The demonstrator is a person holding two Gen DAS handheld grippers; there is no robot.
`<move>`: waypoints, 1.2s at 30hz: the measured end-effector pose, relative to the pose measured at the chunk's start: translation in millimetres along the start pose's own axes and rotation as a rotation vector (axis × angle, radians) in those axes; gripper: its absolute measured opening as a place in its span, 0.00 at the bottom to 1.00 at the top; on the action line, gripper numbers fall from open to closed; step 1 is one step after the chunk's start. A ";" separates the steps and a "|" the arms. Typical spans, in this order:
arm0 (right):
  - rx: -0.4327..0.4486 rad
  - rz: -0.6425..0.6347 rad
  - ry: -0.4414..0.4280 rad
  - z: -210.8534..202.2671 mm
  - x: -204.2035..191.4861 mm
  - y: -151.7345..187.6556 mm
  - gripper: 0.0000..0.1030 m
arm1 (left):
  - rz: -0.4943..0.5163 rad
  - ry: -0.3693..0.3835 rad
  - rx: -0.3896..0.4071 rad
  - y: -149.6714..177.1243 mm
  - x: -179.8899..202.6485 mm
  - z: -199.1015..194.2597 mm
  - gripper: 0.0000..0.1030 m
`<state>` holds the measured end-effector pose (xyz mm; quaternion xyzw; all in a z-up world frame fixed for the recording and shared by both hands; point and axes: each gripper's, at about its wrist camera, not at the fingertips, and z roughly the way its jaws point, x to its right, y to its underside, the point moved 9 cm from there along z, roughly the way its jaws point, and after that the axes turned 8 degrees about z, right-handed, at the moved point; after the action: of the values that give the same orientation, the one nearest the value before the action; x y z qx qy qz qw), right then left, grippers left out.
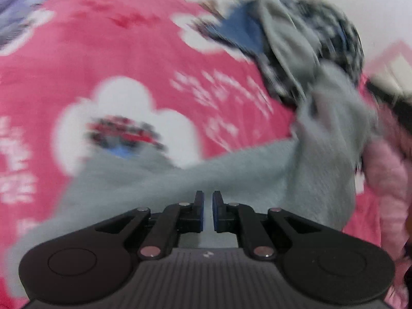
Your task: Fold clothes
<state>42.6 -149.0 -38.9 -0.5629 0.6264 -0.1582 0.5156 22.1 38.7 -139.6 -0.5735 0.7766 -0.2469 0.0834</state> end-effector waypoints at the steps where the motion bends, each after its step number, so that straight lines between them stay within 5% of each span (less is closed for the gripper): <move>1: -0.034 -0.066 -0.019 7.2 -21.8 11.5 0.01 | -0.019 -0.009 0.016 0.9 -11.0 -10.2 0.08; 4: -0.086 -0.132 -0.036 21.2 -55.1 38.7 0.02 | -0.074 -0.036 0.066 3.8 -43.9 -41.1 0.17; 6: -0.062 -0.063 0.021 19.5 -40.3 37.0 0.06 | -0.038 -0.047 0.089 1.6 -39.4 -47.2 0.27; 8: -0.016 0.088 0.118 4.0 1.7 29.4 0.24 | 0.005 -0.037 0.113 -5.0 -28.1 -48.8 0.38; 10: 0.051 0.265 0.231 -22.0 54.8 23.6 0.60 | 0.085 0.022 0.140 -23.5 7.3 -36.8 0.50; 14: 0.184 0.579 0.437 -75.8 158.7 21.3 0.74 | 0.279 0.165 0.194 -62.9 96.4 -8.9 0.73; 16: 0.219 0.695 0.459 -87.3 195.0 21.3 0.87 | 0.392 0.227 0.213 -81.4 148.9 10.0 0.79; 19: 0.245 0.829 0.426 -78.6 232.4 21.5 0.89 | 0.506 0.230 0.211 -100.7 208.5 48.7 0.81; 22: 0.234 0.900 0.375 -48.4 248.8 23.2 0.90 | 0.556 0.138 0.175 -115.2 229.6 89.4 0.54; 24: 0.219 0.928 0.365 -25.3 258.1 26.6 0.90 | 0.529 0.097 0.125 -121.7 228.6 114.4 0.19; 25: 0.221 0.945 0.350 -20.3 261.7 28.3 0.88 | 0.496 0.092 0.090 -123.9 225.4 125.8 0.11; 26: 0.223 0.962 0.335 -15.3 265.3 29.9 0.82 | 0.456 0.099 0.082 -124.6 218.8 127.1 0.08; 28: 0.221 0.962 0.333 -11.4 267.2 29.5 0.45 | 0.377 0.114 0.066 -126.0 205.8 129.6 0.05; 30: 0.218 0.899 0.338 -13.3 256.8 22.0 0.32 | 0.350 0.119 0.093 -125.3 196.4 116.5 0.05; 36: 0.190 0.519 0.301 -18.2 173.9 -12.7 0.21 | 0.263 0.155 0.143 -111.1 147.4 56.9 0.04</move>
<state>63.2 -311.1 -102.7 -0.3037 0.8008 -0.1607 0.4906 91.6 -139.5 -112.8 -0.4389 0.8294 -0.3321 0.0953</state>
